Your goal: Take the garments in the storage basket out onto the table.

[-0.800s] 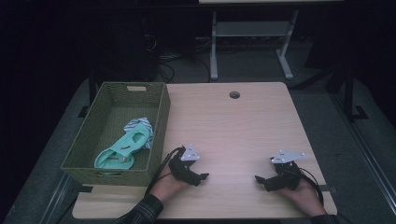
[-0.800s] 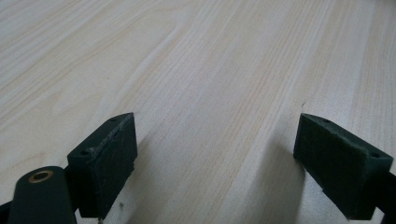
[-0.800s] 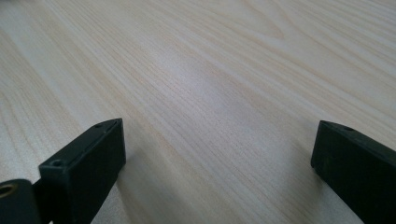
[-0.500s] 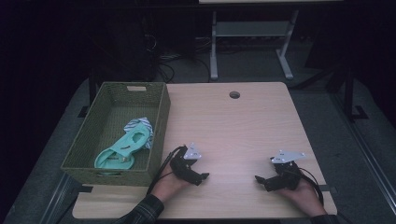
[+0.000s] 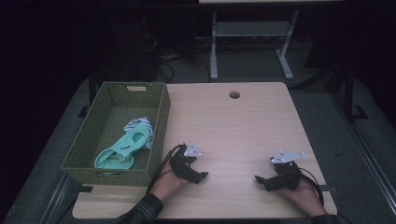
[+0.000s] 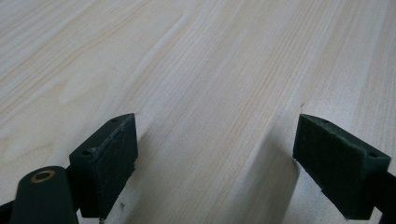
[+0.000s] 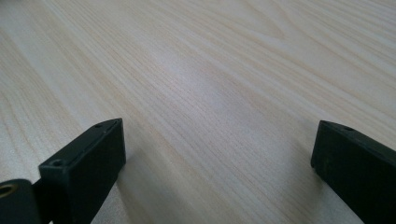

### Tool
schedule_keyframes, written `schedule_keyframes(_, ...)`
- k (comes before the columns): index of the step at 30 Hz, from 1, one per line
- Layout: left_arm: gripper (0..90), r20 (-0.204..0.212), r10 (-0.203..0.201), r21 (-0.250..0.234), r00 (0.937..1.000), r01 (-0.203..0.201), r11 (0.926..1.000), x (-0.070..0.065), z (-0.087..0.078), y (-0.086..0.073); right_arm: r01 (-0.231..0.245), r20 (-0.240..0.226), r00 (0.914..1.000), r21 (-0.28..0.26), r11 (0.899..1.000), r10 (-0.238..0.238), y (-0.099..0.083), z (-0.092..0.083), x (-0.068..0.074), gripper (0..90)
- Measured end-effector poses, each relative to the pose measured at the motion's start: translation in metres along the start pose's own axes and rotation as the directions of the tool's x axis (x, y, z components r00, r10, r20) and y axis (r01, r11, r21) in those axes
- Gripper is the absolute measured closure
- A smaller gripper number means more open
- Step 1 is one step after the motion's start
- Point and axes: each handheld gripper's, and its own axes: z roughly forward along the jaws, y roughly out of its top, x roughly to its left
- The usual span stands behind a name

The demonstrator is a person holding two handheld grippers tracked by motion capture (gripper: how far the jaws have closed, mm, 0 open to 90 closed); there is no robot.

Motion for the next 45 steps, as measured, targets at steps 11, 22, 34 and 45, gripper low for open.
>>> schedule_keyframes(11, 13.5, 0.000, -0.008, -0.001, 1.0000, 0.008, 1.0000, 0.000, -0.003, 0.003, -0.005, 0.002, 1.0000, 0.001, 1.000, 0.005, 0.000, 0.000, 0.000, 2.6)
schedule_keyframes(22, 13.6, -0.007, -0.003, -0.001, 1.0000, 0.003, 1.0000, 0.001, -0.006, 0.007, -0.006, 0.003, 1.0000, 0.001, 1.000, 0.006, 0.000, -0.001, 0.000, 2.6)
schedule_keyframes(34, 13.9, 0.002, -0.001, 0.003, 1.0000, 0.001, 1.0000, 0.001, -0.010, 0.011, -0.006, 0.003, 1.0000, 0.001, 1.000, 0.006, 0.000, -0.001, 0.000, 2.6)
schedule_keyframes(45, 13.9, 0.013, 0.002, 0.009, 0.9999, -0.002, 1.0000, 0.005, -0.013, 0.017, -0.008, 0.004, 1.0000, 0.001, 1.000, 0.008, 0.000, 0.000, 0.000, 2.6)
